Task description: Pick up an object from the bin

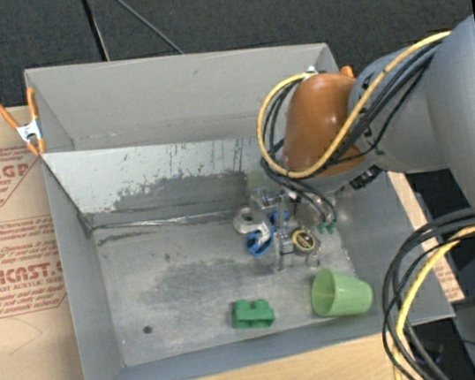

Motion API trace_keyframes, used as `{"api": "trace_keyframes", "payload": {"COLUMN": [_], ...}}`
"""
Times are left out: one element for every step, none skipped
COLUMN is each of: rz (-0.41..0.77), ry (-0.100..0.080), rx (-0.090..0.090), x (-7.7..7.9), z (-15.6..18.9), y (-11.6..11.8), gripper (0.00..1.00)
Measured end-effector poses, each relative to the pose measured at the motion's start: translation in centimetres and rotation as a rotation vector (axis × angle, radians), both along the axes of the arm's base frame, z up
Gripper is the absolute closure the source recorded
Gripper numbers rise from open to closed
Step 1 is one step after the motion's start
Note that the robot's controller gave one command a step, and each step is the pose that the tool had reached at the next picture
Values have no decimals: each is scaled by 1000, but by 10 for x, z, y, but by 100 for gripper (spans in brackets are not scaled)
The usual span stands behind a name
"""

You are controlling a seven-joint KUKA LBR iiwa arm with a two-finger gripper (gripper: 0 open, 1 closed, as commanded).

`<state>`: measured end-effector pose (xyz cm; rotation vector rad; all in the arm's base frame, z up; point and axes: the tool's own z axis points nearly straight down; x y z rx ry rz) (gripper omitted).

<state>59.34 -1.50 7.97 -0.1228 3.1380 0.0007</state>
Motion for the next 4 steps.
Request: {"api": "trace_keyframes", "payload": {"rz": [0,0,0,204], "ry": [-4,0,-4,-9], "rx": [0,0,0,-2], "x": [2,0,2,-34], "z": [2,0,2,180], "y": [0,0,0,4], "gripper": [100,0,100,100]}}
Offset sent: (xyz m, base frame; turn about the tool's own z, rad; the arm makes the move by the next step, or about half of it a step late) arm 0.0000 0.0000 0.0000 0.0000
